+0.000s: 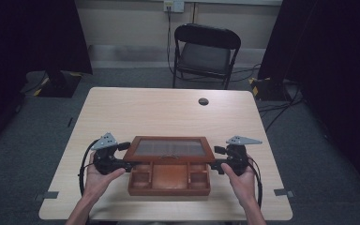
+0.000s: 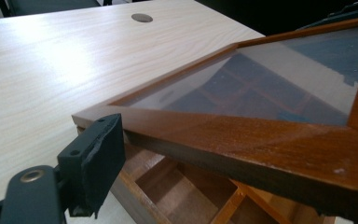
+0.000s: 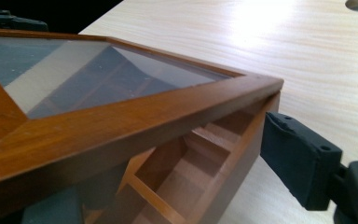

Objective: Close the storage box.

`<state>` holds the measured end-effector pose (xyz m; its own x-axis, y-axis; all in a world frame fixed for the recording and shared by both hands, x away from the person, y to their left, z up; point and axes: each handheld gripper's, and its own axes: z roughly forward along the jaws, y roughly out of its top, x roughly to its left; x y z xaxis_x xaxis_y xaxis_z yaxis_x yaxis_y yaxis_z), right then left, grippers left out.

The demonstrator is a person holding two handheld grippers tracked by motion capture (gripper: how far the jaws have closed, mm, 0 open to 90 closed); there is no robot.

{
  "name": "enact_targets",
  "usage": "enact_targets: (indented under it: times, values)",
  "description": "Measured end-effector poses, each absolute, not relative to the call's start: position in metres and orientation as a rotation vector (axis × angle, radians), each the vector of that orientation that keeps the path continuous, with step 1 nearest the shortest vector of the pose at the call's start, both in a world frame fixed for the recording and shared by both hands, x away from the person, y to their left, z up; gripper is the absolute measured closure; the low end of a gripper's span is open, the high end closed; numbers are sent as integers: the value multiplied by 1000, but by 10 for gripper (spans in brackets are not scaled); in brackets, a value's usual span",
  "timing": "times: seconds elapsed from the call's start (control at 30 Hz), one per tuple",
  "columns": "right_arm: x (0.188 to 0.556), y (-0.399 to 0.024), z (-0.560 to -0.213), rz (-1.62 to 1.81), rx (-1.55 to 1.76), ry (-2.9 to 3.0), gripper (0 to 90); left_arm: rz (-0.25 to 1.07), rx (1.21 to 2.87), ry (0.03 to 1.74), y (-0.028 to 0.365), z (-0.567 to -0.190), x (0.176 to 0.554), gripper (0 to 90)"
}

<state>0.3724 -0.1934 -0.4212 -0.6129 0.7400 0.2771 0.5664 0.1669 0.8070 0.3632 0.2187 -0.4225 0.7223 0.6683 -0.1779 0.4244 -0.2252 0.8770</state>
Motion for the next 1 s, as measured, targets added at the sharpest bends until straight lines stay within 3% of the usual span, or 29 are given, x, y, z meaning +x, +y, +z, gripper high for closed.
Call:
enact_targets:
  times: [0.43, 0.7, 1.0]
  values:
    - [368, -220, -429, 1311, 1338, 2245, 325, 287, 1857, 844, 221, -431, 358, 168]
    - [372, -226, -398, 1345, 1286, 2191, 355, 288, 1874, 835, 220, -434, 356, 166]
    - [365, -185, -361, 1447, 1101, 2285, 318, 275, 1865, 837, 220, -439, 355, 158]
